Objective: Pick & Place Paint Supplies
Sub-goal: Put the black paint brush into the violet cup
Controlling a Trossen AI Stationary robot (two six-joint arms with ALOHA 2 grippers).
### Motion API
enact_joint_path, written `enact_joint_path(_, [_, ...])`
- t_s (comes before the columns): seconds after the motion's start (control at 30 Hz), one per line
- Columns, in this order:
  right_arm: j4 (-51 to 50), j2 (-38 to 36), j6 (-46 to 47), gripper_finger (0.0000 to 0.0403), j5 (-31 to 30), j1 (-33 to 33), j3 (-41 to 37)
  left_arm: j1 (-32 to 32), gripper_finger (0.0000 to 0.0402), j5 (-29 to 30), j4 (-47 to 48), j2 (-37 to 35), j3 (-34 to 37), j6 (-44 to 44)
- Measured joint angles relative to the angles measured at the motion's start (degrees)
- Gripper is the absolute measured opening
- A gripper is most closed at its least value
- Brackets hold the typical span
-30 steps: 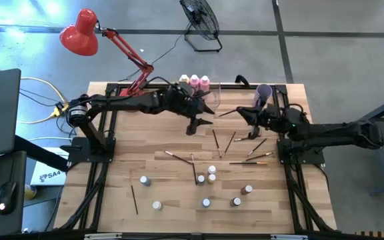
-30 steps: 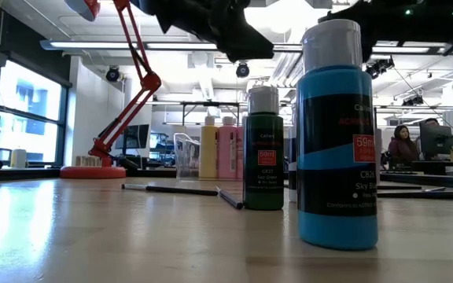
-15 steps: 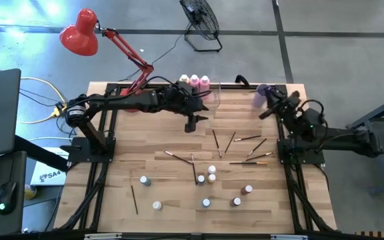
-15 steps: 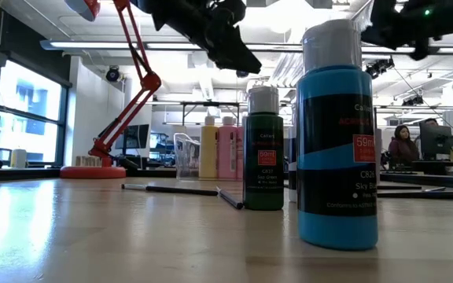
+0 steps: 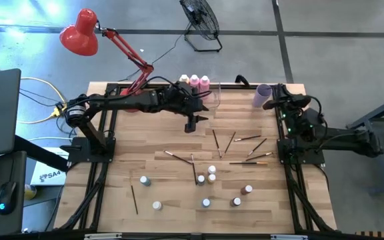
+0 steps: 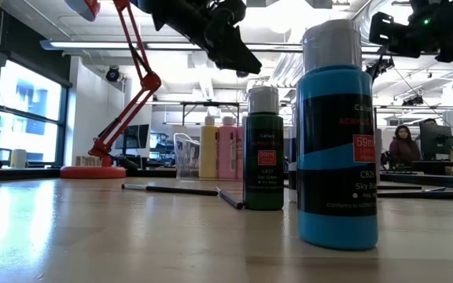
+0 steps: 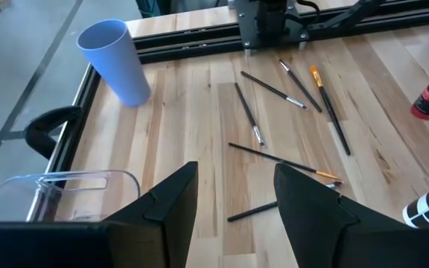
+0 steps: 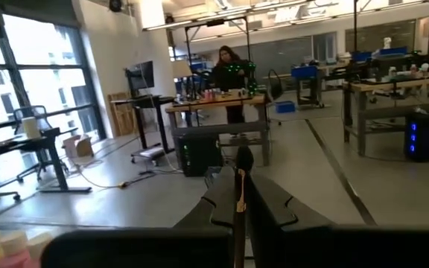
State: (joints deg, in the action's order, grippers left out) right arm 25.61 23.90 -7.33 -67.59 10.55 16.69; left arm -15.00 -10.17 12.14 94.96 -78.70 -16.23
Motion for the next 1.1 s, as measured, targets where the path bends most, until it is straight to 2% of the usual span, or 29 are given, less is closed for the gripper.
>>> enact_joint_path(0.33, [0.3, 3.8, 0.5, 0.0003, 1.1, 5.1, 0.0, 0.0, 0.0172, 0.0, 0.0, 0.0, 0.0, 0.2])
enact_joint_path(0.57, [-3.8, 5.0, 5.2, 0.0003, 7.3, 9.7, 2.6, 0.0, 0.0172, 0.0, 0.0, 0.0, 0.0, 0.3])
enact_joint_path(0.87, [-21.8, 12.2, 15.4, 0.0003, 15.4, 17.4, 10.9, 0.0, 0.0172, -0.1, 0.0, 0.0, 0.0, 0.4])
enact_joint_path(1.1, [-25.6, 15.1, 19.5, 0.0003, 25.0, 25.9, 13.1, 0.0, 0.0172, -0.1, 0.0, 0.0, 0.0, 1.6])
